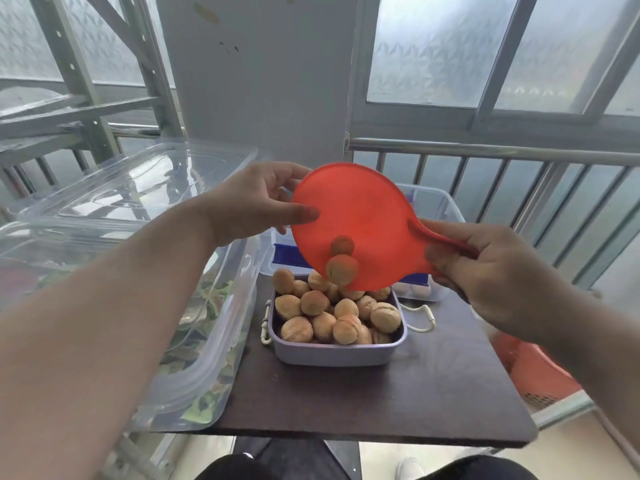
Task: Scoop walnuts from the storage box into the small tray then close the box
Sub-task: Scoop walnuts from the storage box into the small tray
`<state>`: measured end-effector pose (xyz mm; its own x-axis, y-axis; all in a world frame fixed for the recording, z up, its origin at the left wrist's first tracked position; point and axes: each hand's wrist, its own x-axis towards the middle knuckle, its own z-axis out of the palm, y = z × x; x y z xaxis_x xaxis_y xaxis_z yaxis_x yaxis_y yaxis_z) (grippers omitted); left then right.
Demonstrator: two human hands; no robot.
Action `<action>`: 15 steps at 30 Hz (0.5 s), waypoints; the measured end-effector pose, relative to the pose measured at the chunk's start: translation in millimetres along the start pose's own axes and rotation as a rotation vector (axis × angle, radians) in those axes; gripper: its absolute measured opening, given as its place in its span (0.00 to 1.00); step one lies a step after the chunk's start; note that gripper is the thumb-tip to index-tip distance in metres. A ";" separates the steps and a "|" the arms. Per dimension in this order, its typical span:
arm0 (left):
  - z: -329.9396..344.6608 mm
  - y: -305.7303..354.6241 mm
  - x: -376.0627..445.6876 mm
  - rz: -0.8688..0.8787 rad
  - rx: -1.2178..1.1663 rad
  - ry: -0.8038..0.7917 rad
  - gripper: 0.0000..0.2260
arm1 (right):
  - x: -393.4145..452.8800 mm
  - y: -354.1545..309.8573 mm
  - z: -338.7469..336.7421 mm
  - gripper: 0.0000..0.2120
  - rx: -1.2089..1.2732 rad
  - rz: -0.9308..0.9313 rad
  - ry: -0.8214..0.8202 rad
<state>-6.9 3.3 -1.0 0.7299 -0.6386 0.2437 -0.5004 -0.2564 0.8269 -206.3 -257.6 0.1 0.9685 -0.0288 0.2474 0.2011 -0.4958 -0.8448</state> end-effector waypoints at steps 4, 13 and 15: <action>-1.3 -1.6 -0.3 0.005 -0.008 -0.018 0.28 | -9.1 10.5 0.9 0.28 -0.337 -0.136 0.067; -0.7 -0.1 -0.1 0.038 -0.062 -0.029 0.21 | -7.9 1.1 1.3 0.25 -0.459 -0.244 0.212; -2.1 3.7 -0.5 0.064 -0.158 -0.059 0.18 | -7.9 -2.1 2.6 0.24 -0.427 -0.261 0.223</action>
<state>-8.1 4.2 3.0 0.6678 -0.6928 0.2722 -0.4621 -0.0993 0.8812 -213.9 -254.1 -1.4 0.8304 -0.0178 0.5569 0.3082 -0.8180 -0.4857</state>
